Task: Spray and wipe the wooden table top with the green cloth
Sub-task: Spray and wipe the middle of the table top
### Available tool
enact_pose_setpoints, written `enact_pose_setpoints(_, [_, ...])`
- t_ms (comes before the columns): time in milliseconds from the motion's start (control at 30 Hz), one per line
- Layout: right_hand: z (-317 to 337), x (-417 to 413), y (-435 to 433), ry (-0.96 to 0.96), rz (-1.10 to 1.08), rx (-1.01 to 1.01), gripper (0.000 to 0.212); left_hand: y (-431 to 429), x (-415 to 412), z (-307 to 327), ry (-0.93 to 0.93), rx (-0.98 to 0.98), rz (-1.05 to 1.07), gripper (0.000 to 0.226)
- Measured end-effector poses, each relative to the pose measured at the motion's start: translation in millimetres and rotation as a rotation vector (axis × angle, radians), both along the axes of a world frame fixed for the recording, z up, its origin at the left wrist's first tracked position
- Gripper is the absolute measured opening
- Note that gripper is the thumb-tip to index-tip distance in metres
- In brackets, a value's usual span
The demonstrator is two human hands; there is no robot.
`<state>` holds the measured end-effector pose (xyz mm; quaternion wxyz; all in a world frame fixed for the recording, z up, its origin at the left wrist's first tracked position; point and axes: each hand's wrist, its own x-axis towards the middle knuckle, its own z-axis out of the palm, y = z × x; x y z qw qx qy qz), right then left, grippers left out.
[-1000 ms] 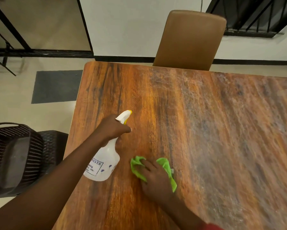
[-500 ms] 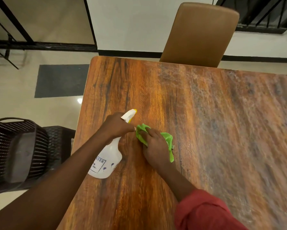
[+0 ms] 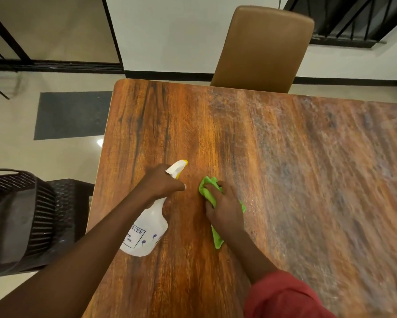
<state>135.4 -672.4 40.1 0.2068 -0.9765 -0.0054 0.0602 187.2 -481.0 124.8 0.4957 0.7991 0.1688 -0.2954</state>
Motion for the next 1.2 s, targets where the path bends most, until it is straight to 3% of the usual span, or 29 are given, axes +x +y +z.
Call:
enact_pose_setpoints(100, [-1.9, -41.2, -8.9, 0.096, -0.031, -0.029, 0.054, 0.1, -0.1, 2.2, -0.001, -0.017, 0.002, 0.037])
enact_pose_setpoints(200, [-2.3, -64.1, -15.1, 0.065, -0.007, -0.030, 0.054, 5.5, 9.5, 6.8, -0.023, -0.025, 0.035, 0.035])
enact_pose_setpoints(500, [-1.4, 42.0, -6.1, -0.059, -0.065, -0.036, 0.046, 14.4, 32.2, 6.8, -0.031, 0.020, 0.022, 0.038])
enact_pose_setpoints(800, [-14.6, -5.3, -8.3, -0.051, -0.050, -0.038, 0.049, -10.8, 78.4, 6.8, -0.068, -0.035, -0.018, 0.050])
enact_pose_setpoints(1067, [-16.8, 2.6, -11.5, -0.108, -0.032, -0.040, 0.046, -31.7, 99.1, 14.0, -0.091, -0.053, -0.063, 0.045])
enact_pose_setpoints(1200, [-16.4, 4.4, -11.4, -0.178, -0.038, -0.034, 0.047, -35.2, 111.1, 13.0, -0.135, -0.021, 0.003, 0.032])
